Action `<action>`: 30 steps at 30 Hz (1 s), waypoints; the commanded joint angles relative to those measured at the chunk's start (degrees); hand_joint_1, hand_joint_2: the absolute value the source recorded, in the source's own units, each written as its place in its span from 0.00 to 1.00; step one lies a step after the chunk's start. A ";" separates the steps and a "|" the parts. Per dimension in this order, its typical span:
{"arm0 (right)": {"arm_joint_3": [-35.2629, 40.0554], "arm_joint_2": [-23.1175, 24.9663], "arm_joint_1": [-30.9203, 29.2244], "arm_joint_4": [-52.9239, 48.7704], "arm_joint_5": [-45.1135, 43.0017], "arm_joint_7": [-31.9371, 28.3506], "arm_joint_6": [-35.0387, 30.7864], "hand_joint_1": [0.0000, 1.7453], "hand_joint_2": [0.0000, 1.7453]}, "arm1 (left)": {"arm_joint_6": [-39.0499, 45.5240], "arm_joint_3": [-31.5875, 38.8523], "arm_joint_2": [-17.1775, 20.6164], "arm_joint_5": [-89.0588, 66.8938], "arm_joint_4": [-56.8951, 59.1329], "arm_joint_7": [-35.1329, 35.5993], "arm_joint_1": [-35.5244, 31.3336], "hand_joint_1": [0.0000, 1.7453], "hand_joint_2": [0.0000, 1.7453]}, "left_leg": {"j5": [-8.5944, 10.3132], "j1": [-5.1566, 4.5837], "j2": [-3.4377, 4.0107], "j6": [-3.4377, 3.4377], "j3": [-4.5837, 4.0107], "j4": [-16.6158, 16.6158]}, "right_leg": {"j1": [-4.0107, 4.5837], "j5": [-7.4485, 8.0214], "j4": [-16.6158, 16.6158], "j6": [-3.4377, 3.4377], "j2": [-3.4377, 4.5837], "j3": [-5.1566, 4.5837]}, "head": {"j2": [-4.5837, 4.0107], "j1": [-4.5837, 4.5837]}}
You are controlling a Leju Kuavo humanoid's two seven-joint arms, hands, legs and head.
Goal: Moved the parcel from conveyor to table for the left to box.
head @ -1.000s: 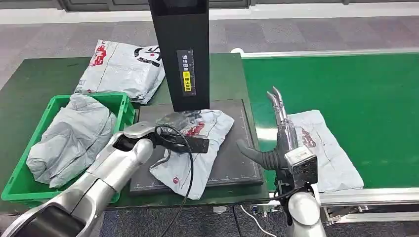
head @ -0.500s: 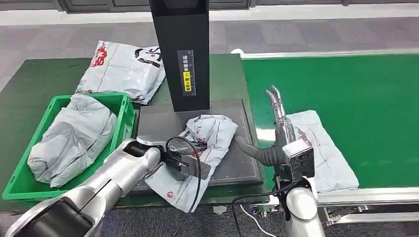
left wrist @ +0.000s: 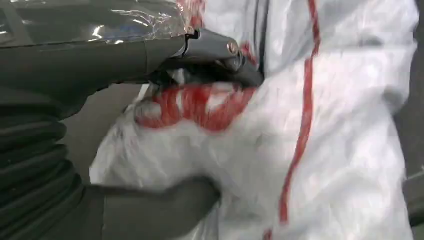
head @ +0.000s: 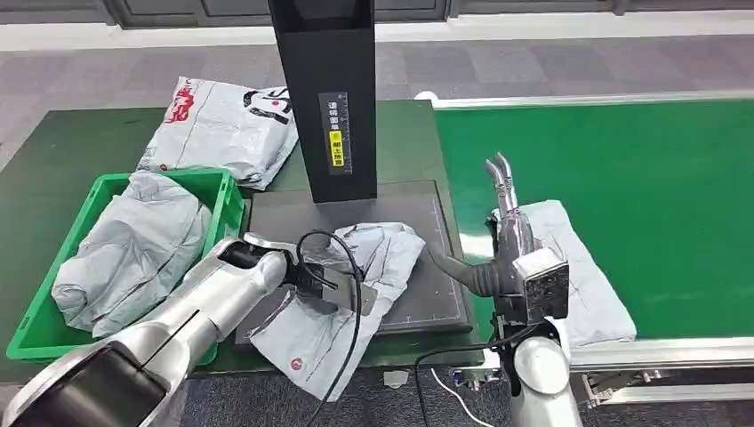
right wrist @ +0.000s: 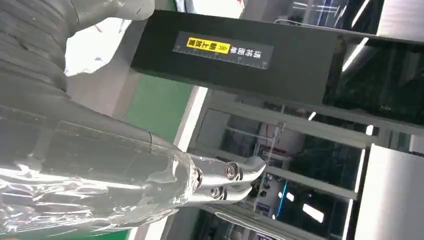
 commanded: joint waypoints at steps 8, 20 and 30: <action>-5.35 1.65 -0.18 -0.12 1.12 0.84 0.60 0.00 1.00 | 0.75 1.37 -0.82 3.08 4.62 4.28 -0.94 1.00 1.00 | 0.13 -0.04 0.08 0.02 -0.04 -0.15 | -0.02 0.14 -0.13 -0.01 0.04 -0.12 | 0.00 0.00; -6.77 1.57 2.06 -2.38 1.78 1.06 0.92 0.00 1.00 | 5.88 9.94 0.14 10.67 3.17 5.80 -4.57 1.00 1.00 | 0.14 -0.02 0.04 0.03 -0.28 -0.10 | -0.01 0.14 -0.09 0.00 0.00 -0.34 | 0.00 0.00; -7.88 0.64 6.20 -6.58 0.96 0.94 0.33 0.00 1.00 | 14.08 21.26 5.64 20.67 -3.13 6.17 -9.22 1.00 1.00 | 0.10 0.00 0.03 0.01 -0.48 -0.03 | 0.01 0.09 0.00 -0.04 0.00 -0.53 | 0.00 0.00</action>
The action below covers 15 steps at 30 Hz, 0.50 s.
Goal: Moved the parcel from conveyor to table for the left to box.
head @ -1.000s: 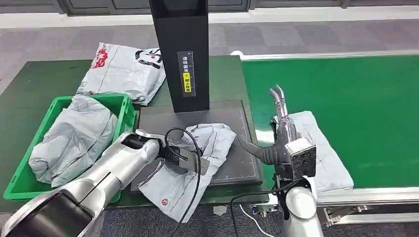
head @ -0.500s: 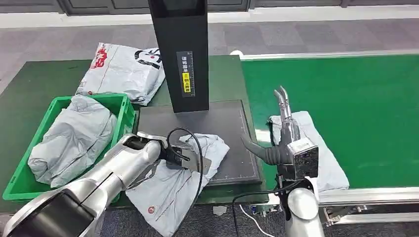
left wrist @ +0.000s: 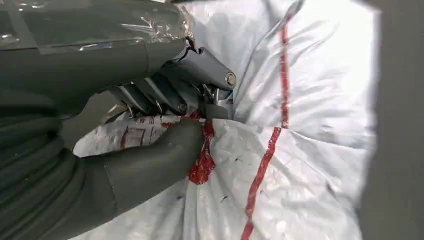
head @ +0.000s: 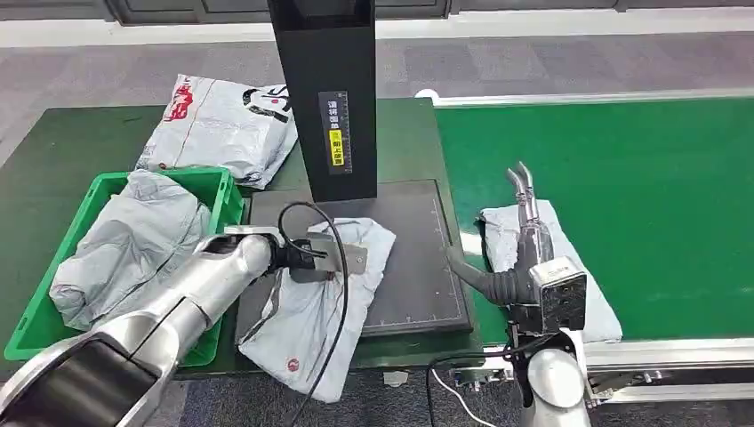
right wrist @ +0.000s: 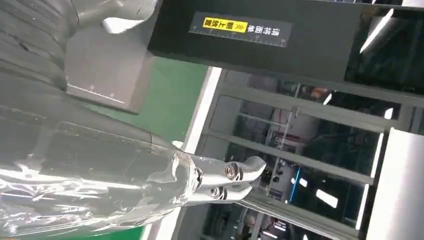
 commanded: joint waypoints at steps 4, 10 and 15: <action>-4.50 0.33 4.25 -4.78 -1.07 0.13 -0.09 0.00 1.00 | 7.26 17.63 7.75 10.73 -9.40 1.51 -8.68 1.00 1.00 | 0.02 0.03 0.07 0.00 -0.39 0.12 | 0.04 0.04 0.11 -0.02 0.03 -0.40 | 0.00 0.00; -4.51 1.03 5.70 -5.20 -0.64 -0.42 0.39 0.00 1.00 | 10.59 21.44 9.86 13.92 -15.34 1.71 -7.77 1.00 1.00 | 0.04 0.01 0.07 -0.02 -0.28 0.02 | 0.02 0.03 0.05 -0.02 0.06 -0.32 | 0.00 0.00; -5.10 1.71 5.53 -5.47 -0.22 -0.74 0.97 0.00 1.00 | 10.24 29.51 14.97 20.40 -30.19 4.09 -5.08 1.00 1.00 | 0.03 0.02 0.33 -0.02 -0.42 0.03 | 0.03 0.10 0.09 -0.04 0.29 -0.51 | 0.00 0.00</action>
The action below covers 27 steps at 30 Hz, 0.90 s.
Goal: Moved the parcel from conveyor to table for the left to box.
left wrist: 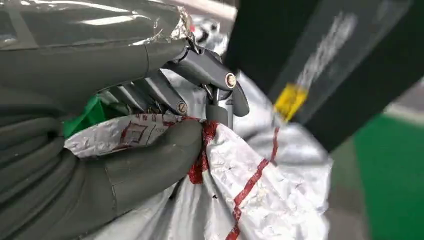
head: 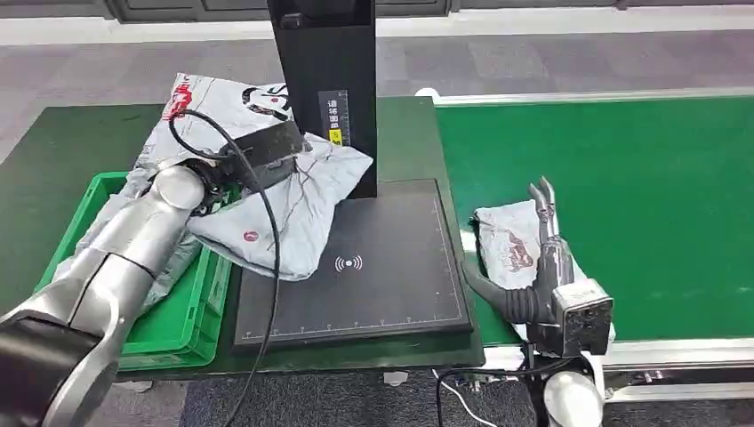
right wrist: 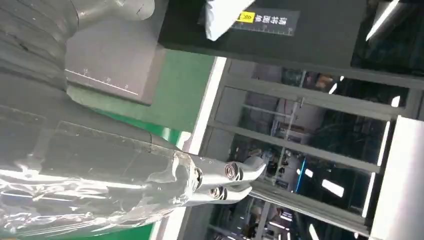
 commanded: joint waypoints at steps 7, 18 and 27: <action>-3.69 1.86 1.00 -0.97 0.56 -0.39 0.90 0.00 1.00 | 1.04 18.31 10.30 7.14 -24.23 5.06 0.10 1.00 1.00 | 0.02 -0.01 0.33 -0.02 -0.03 -0.07 | 0.00 0.06 0.01 -0.03 0.27 -0.23 | 0.00 0.00; -6.12 2.88 1.34 -2.56 1.50 0.30 2.99 0.00 1.00 | 5.18 12.02 16.99 -20.17 -12.70 13.83 -7.84 1.00 1.00 | 0.10 0.06 0.13 -0.10 -0.18 0.01 | 0.07 0.07 0.10 -0.10 0.07 -0.33 | 0.00 0.00; -5.59 2.02 1.23 -2.00 1.34 0.28 3.12 0.00 1.00 | 4.93 10.75 19.52 -24.83 -11.61 14.00 -5.71 1.00 1.00 | 0.12 0.06 0.13 -0.08 -0.05 -0.14 | 0.07 0.09 -0.05 -0.09 0.07 -0.21 | 0.00 -0.02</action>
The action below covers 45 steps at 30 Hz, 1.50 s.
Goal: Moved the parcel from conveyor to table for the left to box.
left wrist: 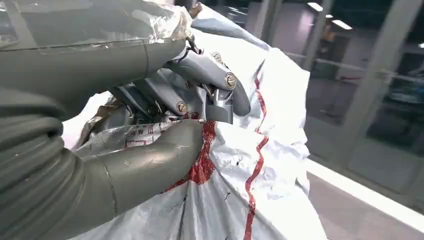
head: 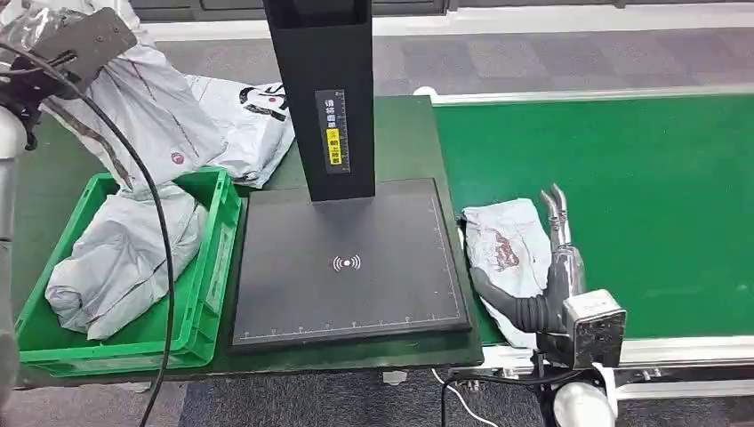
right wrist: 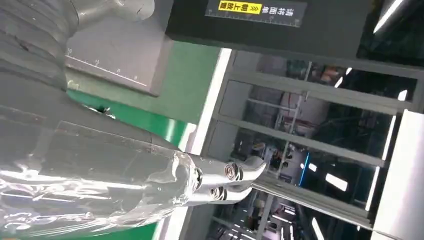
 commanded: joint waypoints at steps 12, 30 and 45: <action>-0.18 -3.08 -1.83 3.39 -1.80 0.38 -0.30 0.00 1.00 | -4.28 -5.33 7.66 -5.64 10.15 -4.52 6.49 1.00 1.00 | 0.05 0.00 0.08 0.02 0.13 -0.19 | 0.01 0.06 -0.18 0.00 0.04 0.15 | 0.00 0.02; 2.94 -4.26 -6.25 8.23 -1.95 0.65 -2.06 0.00 1.00 | -0.68 -18.89 0.56 -17.05 29.36 -0.65 20.22 0.00 1.00 | 0.07 -0.12 0.00 -0.01 0.15 -0.22 | -0.11 0.00 -0.13 0.03 -0.02 0.15 | 0.00 0.02; 3.58 -6.57 -7.10 9.91 -0.20 1.55 -3.89 0.00 1.00 | -1.90 -16.47 -0.71 -16.14 28.47 -2.05 16.13 0.00 1.00 | 0.18 -0.06 -0.15 -0.06 0.23 -0.16 | -0.06 0.06 -0.13 -0.03 -0.22 0.33 | 0.00 0.02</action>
